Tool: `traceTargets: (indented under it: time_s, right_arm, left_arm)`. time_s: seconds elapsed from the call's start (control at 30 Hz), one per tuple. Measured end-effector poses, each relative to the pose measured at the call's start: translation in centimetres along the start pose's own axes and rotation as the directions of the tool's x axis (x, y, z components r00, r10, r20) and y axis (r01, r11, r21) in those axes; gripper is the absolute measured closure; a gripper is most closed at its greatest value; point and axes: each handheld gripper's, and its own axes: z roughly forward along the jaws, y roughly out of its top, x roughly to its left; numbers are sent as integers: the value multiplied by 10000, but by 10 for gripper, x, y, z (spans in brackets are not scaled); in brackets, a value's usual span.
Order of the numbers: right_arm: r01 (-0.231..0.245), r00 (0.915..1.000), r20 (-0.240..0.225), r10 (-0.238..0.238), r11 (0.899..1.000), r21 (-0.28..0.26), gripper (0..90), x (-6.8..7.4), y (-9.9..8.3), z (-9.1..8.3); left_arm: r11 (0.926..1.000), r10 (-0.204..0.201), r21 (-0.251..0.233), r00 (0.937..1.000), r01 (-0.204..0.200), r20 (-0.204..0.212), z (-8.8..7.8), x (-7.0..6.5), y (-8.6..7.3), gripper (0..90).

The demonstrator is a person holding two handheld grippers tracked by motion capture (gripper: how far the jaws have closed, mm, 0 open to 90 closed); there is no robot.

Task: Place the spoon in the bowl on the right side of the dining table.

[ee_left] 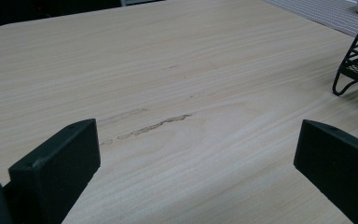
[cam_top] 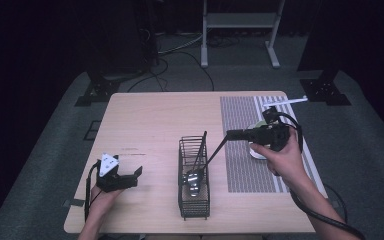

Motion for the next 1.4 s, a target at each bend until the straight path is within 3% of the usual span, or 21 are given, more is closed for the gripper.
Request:
traceTargets:
  time_s: [0.43, 1.4]
  right_arm:
    - [-331, 9994, 32, 333, 9981, -524, 887, -5, 8, -24]
    - [-1178, 9909, 482, 1258, 9828, -1421, 887, -37, 4, -65]
  left_arm:
    - [10000, 58, 66, 10000, -58, 6, 1, 0, 0, 0]
    - [9999, 98, 43, 10000, -98, -2, 2, -1, 0, 0]
